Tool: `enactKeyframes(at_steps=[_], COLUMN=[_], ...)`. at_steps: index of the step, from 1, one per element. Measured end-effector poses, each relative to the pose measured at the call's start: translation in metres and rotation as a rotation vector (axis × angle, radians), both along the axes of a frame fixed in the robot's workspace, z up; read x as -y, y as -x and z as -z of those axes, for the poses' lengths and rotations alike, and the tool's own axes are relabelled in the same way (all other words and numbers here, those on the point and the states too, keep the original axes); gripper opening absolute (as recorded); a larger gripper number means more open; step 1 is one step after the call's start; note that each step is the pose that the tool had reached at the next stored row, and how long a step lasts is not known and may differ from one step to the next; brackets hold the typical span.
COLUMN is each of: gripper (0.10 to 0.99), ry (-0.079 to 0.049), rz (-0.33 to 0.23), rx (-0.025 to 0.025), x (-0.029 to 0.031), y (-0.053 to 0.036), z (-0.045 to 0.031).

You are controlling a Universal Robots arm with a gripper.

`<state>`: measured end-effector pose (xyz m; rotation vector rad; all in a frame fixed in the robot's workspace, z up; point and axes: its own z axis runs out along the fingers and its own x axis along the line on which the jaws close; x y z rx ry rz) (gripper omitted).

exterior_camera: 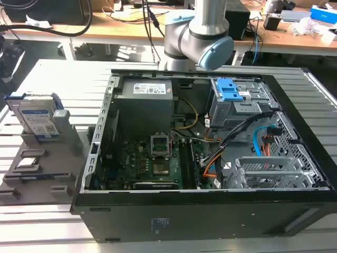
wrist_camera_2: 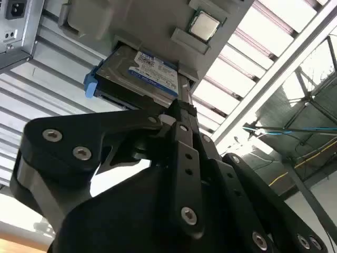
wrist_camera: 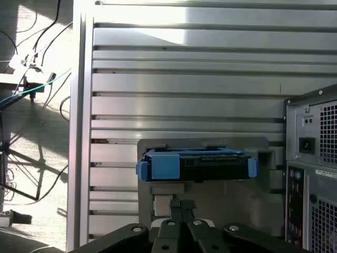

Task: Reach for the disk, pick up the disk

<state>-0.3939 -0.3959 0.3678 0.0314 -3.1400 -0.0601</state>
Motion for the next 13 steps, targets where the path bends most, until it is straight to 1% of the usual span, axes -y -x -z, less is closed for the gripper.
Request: enactKeyframes(at_steps=[2, 4, 7, 9, 11, 13], gripper=[0.106, 0.106, 0.106, 0.106, 0.106, 0.106], ry=[0.000, 0.000, 0.000, 0.000, 0.000, 0.000], rz=[-0.043, -0.113, -0.155, -0.200, -0.221, -0.256], rx=[0.0000, 0.0000, -0.0001, 0.0000, 0.0000, 0.0000], x=[0.0000, 0.0000, 0.0000, 0.0000, 0.0000, 0.0000], y=[0.0001, 0.0000, 0.0000, 0.0000, 0.0000, 0.0000], z=[0.0000, 0.0000, 0.0000, 0.0000, 0.0000, 0.0000])
